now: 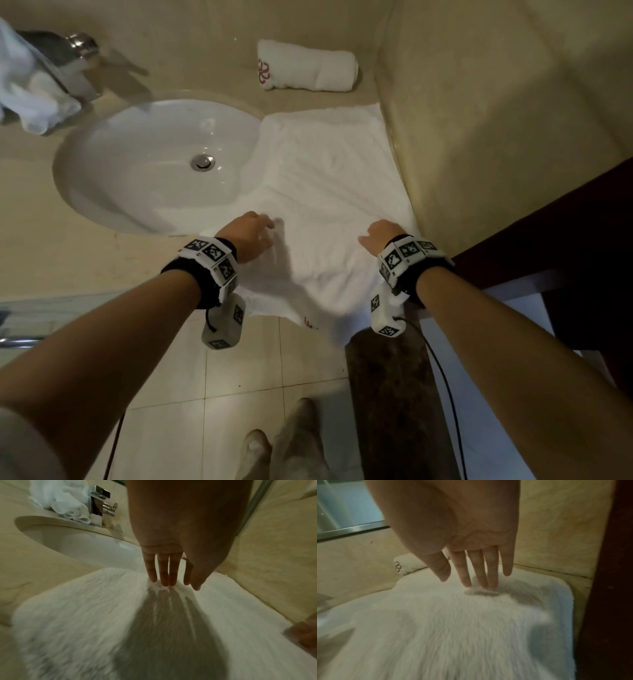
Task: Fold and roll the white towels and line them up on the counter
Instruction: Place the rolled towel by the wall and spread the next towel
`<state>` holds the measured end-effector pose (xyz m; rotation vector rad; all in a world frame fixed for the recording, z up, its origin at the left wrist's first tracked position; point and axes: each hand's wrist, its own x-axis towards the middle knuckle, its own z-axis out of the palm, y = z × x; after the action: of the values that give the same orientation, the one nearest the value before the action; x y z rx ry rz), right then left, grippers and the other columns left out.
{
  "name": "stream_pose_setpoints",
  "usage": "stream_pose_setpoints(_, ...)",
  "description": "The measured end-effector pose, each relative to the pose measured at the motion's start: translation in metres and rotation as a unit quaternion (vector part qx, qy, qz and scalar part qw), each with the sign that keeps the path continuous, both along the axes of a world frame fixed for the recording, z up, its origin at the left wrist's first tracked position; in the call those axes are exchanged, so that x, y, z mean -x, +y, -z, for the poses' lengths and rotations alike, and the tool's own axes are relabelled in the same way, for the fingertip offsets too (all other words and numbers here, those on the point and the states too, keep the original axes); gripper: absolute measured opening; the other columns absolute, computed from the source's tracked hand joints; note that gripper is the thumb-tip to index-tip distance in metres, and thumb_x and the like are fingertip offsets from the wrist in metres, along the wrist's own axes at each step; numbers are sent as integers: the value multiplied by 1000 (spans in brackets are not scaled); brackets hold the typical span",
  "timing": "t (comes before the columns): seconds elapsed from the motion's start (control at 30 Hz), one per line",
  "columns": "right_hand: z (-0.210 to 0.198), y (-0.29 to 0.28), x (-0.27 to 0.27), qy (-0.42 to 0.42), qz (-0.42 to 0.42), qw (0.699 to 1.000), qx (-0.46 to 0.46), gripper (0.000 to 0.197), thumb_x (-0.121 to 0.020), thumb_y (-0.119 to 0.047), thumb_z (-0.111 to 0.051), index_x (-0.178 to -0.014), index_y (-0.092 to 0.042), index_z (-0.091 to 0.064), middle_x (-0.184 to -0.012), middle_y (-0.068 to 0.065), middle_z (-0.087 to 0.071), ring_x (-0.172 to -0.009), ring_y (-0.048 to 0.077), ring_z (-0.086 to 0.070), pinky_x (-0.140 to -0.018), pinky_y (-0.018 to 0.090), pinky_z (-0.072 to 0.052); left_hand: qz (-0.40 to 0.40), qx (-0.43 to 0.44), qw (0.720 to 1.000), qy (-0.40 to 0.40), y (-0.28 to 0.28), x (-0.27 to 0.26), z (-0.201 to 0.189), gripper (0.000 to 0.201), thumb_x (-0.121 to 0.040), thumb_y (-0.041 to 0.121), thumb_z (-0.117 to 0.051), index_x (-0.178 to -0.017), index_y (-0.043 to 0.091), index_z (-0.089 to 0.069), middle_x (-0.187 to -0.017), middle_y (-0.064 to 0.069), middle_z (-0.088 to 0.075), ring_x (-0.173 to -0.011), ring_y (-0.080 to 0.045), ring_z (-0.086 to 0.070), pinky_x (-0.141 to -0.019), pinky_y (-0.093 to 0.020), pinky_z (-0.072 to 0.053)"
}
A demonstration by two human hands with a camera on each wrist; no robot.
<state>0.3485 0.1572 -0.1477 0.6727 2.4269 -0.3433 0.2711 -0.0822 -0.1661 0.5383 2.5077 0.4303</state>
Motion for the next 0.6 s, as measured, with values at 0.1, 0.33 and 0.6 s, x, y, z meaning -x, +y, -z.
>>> stream_pose_setpoints(0.1, -10, 9, 19, 76, 35, 996, 33, 48, -98, -32, -42, -138, -6, -41, -143, 14, -42, -130, 30, -42, -104, 34, -37, -49, -21, 999, 8, 5, 22, -8, 39, -92, 25, -53, -130, 14, -49, -128, -13, -51, -116, -29, -52, -99, -37, -40)
stream_pose_setpoints(0.33, -5, 28, 86, 90, -23, 994, 57, 61, -97, -34, -44, -149, -21, -17, -158, 7, -9, -145, 27, -13, -116, 38, -20, -79, -22, 997, 12, 19, 98, -8, 44, -93, 27, -53, -134, 16, -45, -136, -12, -47, -124, -28, -47, -105, -37, -37)
stream_pose_setpoints(0.6, 13, 42, 190, 78, -58, 995, 16, 65, -95, -43, -43, -149, -36, -7, -159, 0, 11, -146, 27, 10, -118, 51, -4, 39, -61, 997, 36, 62, 199, 11, 45, -98, 25, -44, -142, 22, -38, -154, -2, -27, -142, -22, -25, -116, -33, -19)
